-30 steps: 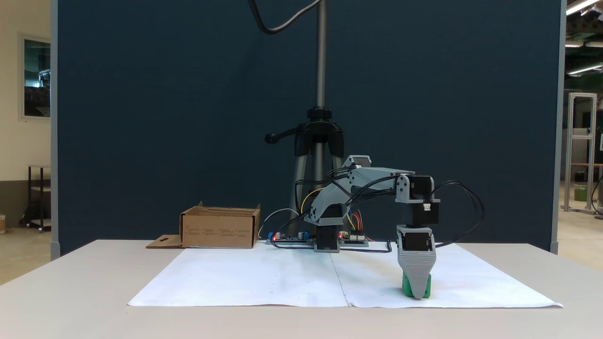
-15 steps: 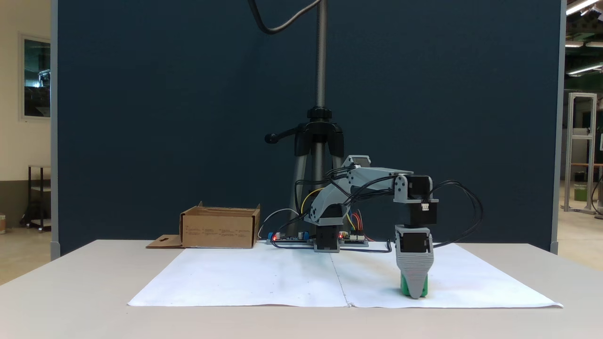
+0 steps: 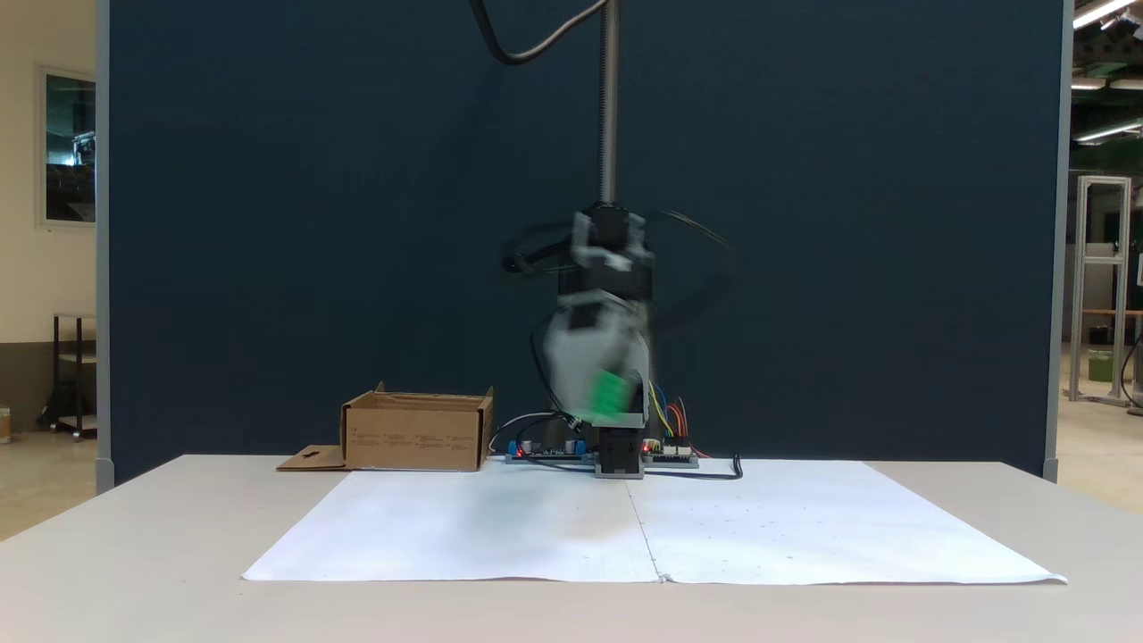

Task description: Grasp a green dice and put it in the bin.

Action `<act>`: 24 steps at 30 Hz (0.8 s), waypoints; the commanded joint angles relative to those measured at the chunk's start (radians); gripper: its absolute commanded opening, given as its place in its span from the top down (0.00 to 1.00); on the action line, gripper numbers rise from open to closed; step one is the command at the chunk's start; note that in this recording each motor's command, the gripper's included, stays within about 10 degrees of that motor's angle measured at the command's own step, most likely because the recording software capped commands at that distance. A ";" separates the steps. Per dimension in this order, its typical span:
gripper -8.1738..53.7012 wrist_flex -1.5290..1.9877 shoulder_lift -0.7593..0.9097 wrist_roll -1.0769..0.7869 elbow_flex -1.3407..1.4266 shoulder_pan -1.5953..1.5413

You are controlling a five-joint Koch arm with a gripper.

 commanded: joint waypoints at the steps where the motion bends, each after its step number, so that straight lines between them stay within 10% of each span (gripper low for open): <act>1: 0.68 -0.017 0.167 -0.155 0.023 0.162; 24: 0.68 0.140 0.295 -0.716 0.044 1.399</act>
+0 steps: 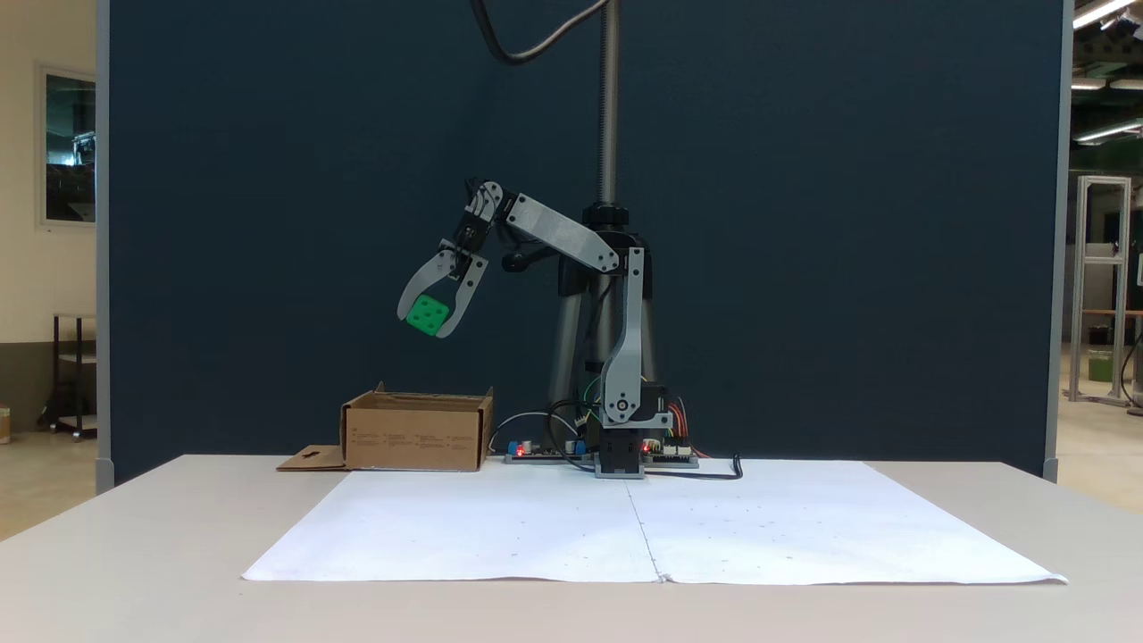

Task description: Grasp a green dice and put it in the bin.

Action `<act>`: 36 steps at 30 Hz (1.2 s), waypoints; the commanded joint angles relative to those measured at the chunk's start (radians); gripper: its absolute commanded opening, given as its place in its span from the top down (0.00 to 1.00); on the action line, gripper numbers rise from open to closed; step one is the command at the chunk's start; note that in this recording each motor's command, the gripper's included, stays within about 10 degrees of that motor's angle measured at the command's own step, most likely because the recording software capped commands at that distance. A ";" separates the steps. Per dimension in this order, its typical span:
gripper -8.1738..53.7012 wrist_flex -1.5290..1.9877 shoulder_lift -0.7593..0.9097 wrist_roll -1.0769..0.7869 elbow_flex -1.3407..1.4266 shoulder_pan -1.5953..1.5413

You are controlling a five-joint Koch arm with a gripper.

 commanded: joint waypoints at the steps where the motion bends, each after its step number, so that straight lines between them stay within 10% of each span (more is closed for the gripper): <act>1: 0.68 0.043 -0.003 -0.147 -0.025 0.063; 25: 0.68 -0.276 -0.192 -0.480 0.284 0.290; 29: 0.36 -0.325 -0.193 -0.474 0.301 0.287; 36: 0.28 -0.485 -0.192 -0.333 0.345 0.261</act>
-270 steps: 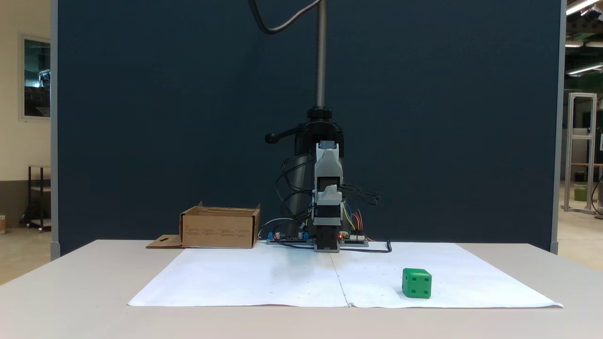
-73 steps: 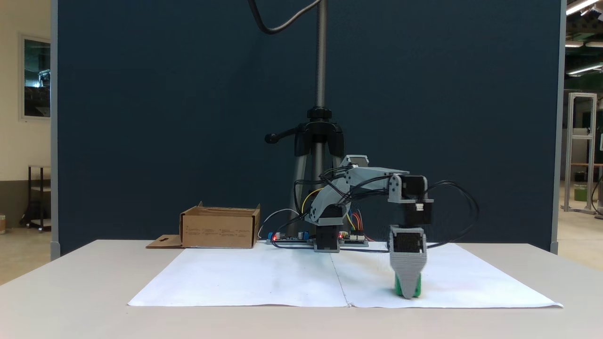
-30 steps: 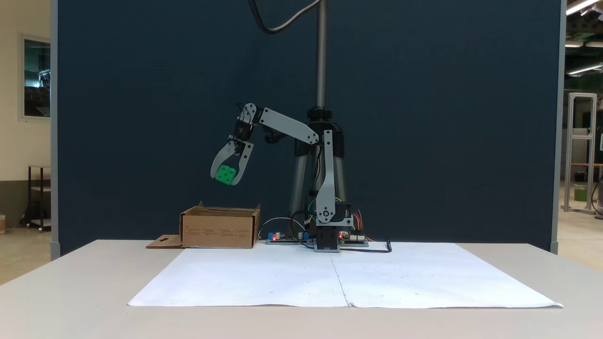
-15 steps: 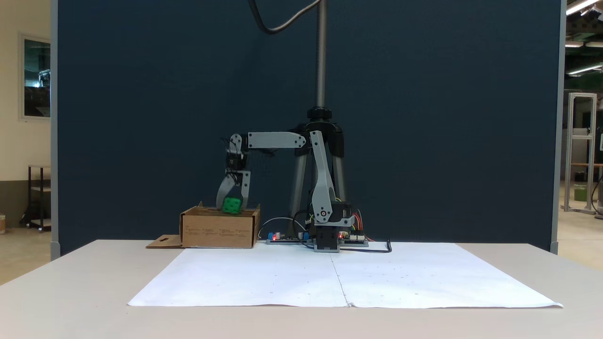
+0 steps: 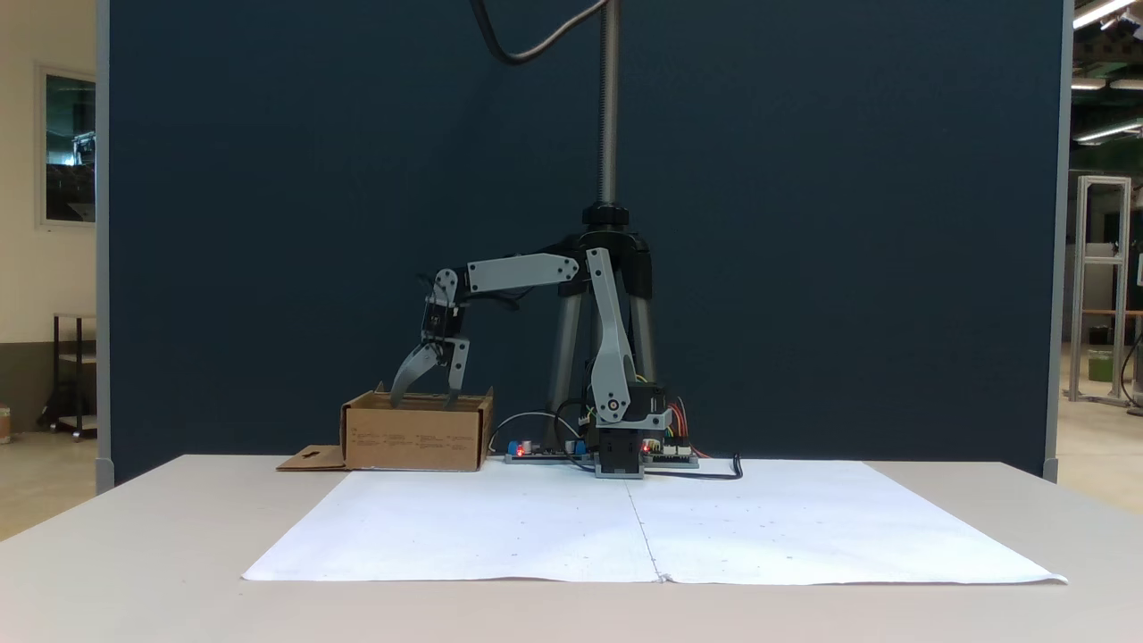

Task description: Grasp a green dice and put it in the bin.

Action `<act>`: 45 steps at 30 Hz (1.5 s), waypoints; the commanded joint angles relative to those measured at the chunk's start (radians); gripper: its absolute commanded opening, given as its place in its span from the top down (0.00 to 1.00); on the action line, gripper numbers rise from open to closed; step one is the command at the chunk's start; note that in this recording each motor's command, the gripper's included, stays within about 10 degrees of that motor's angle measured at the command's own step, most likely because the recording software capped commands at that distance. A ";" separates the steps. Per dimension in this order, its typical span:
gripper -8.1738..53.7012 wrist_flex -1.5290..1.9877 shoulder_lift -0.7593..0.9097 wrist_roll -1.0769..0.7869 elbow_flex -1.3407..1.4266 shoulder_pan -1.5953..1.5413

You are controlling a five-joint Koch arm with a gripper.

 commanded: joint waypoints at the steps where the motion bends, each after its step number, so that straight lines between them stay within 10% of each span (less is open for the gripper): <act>1: 0.28 -0.120 0.028 0.061 0.006 -0.011; 15: 0.27 -0.495 0.299 0.604 -0.029 -0.193; 45: 0.15 -0.595 0.411 0.604 0.264 -1.649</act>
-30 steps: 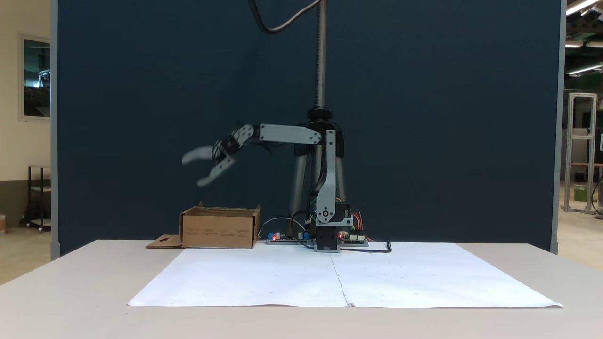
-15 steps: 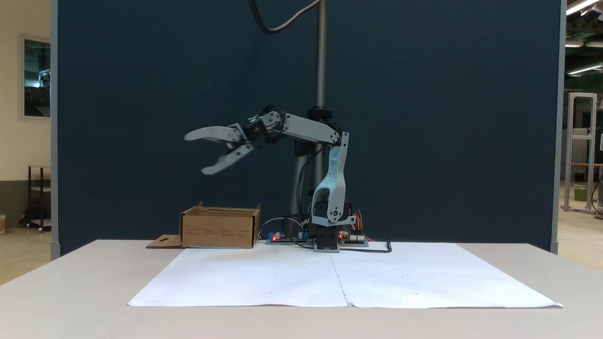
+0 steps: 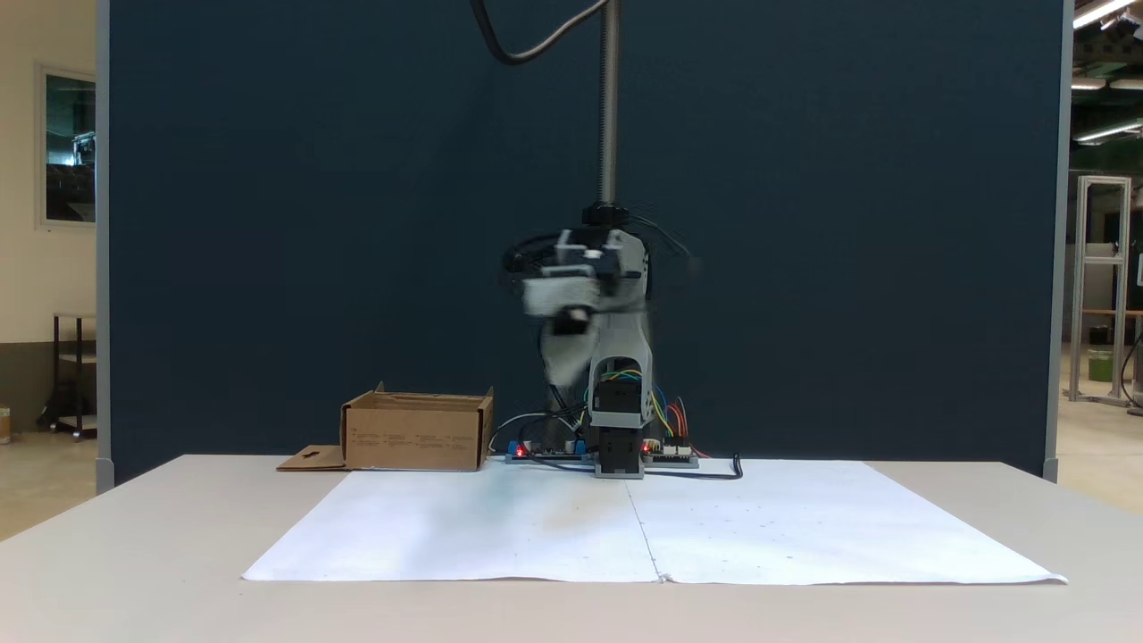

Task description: Grasp a green dice and put it in the bin.

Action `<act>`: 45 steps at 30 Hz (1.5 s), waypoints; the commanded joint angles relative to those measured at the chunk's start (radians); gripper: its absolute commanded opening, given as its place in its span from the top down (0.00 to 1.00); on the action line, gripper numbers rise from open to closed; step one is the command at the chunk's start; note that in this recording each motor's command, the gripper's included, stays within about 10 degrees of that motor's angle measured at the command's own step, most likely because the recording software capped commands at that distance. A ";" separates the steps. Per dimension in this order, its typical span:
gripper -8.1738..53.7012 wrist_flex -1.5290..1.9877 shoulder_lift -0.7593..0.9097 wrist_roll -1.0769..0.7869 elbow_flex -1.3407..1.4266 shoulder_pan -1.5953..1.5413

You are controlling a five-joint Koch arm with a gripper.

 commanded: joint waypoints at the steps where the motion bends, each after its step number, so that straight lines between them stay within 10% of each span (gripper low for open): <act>1: 0.15 -0.167 0.051 0.061 0.034 -0.066; 28: 0.16 -1.095 0.456 -0.103 1.255 -0.186; 45: 0.16 -1.636 0.655 -0.110 1.427 -0.192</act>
